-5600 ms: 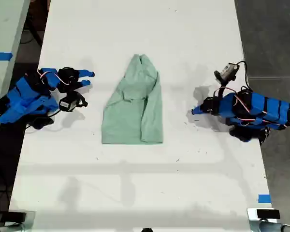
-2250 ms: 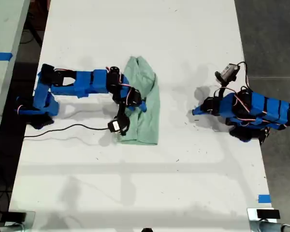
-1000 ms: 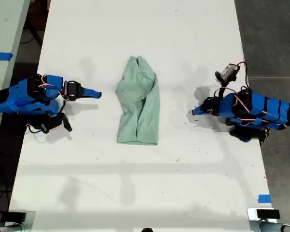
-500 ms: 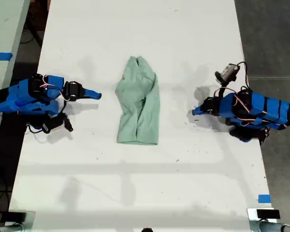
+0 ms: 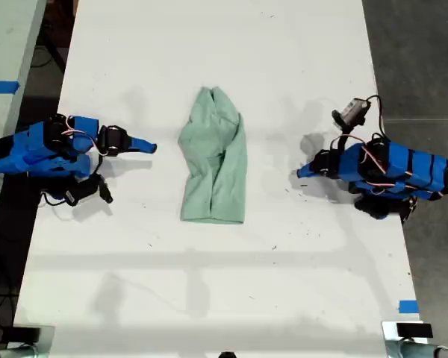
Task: Fold t shirt
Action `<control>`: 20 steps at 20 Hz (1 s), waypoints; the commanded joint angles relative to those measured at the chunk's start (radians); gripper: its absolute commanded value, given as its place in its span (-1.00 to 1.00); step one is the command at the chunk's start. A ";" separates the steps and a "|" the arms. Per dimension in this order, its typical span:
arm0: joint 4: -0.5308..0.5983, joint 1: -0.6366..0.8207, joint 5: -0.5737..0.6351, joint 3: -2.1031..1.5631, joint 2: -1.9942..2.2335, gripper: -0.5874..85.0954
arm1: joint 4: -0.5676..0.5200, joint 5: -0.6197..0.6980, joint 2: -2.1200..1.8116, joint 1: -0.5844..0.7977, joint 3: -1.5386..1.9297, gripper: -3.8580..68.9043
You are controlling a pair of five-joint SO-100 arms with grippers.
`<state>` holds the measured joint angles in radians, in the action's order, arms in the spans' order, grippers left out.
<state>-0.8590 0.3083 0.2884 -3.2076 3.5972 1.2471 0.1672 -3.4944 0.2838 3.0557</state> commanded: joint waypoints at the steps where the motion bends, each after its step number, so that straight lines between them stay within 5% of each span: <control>1: -0.006 0.011 -0.026 -0.009 0.008 -0.99 | -0.002 -0.005 -0.017 0.003 0.055 -0.96; 20: -0.054 0.017 -0.080 0.011 0.008 -0.99 | 0.026 -0.005 -0.017 -0.034 0.025 -0.96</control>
<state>-0.9127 0.3083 0.2362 -3.2014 3.5972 1.2747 0.1672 -3.4975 0.2562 3.0557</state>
